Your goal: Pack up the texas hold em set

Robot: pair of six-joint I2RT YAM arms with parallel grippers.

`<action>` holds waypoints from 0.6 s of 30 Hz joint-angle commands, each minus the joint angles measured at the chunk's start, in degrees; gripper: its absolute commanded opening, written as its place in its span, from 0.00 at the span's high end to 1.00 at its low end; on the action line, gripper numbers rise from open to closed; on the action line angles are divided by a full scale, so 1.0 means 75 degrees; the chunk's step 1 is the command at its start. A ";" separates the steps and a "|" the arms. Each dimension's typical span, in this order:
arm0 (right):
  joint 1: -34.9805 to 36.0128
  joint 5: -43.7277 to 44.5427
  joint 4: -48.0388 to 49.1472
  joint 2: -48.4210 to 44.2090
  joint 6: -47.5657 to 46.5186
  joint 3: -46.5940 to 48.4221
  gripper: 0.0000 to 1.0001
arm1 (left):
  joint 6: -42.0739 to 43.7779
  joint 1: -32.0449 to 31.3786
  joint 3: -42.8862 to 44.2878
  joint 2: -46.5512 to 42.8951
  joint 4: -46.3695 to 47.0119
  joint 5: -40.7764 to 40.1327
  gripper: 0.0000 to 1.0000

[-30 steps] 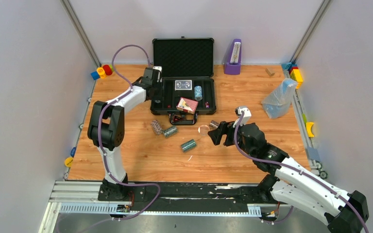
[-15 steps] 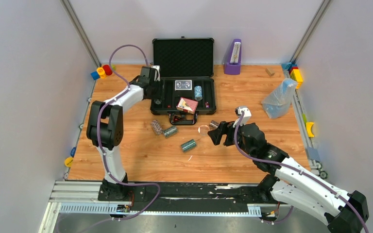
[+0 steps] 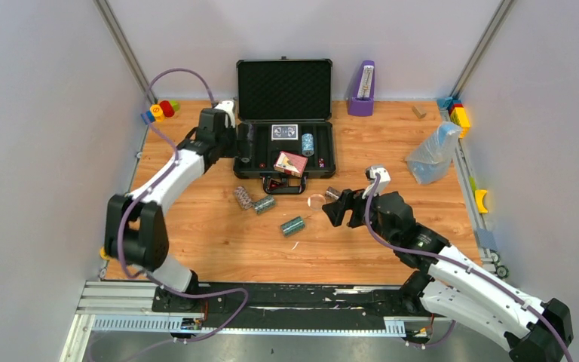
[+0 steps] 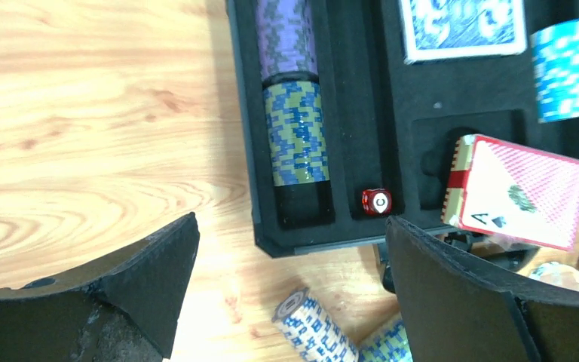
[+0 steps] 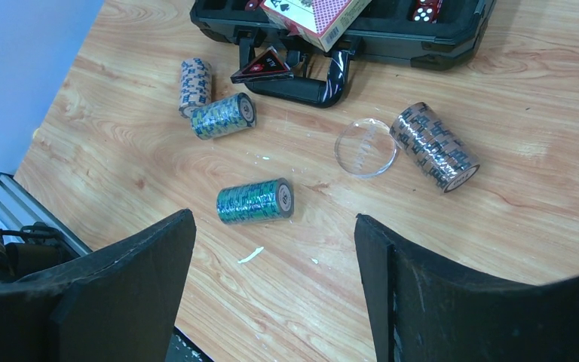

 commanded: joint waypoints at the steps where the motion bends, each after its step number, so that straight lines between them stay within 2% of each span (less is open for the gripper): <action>1: -0.0011 -0.0069 0.0349 -0.0186 -0.0099 -0.0037 0.21 | 0.0103 0.0050 -0.1042 -0.1963 0.1276 -0.0490 0.00; 4: -0.0014 -0.0077 0.0373 -0.0273 -0.0081 -0.0071 0.21 | -0.0554 0.0076 -0.2213 -0.3088 0.1670 -0.1576 0.00; 6: -0.0011 -0.0086 0.0399 -0.0284 -0.0080 -0.0074 0.21 | -0.0984 0.0252 -0.2680 -0.3579 0.1749 -0.1402 0.00; 10: -0.0011 -0.0145 0.0405 -0.0255 -0.0071 -0.0071 0.21 | -0.2020 0.0341 -0.2848 -0.4054 0.1119 -0.1105 0.04; 13: -0.0011 -0.0194 0.0420 -0.0203 -0.0020 -0.0086 0.21 | -0.3095 0.0342 -0.3009 -0.4154 0.1111 -0.0548 0.12; 14: -0.0011 -0.0210 0.0431 -0.0204 -0.0006 -0.0089 0.21 | -0.3318 0.0343 -0.3123 -0.4161 0.1191 -0.0407 0.18; 18: -0.0009 -0.0293 0.0449 -0.0210 0.0013 -0.0096 0.21 | -0.4457 0.0341 -0.3428 -0.4062 0.2047 0.0187 0.34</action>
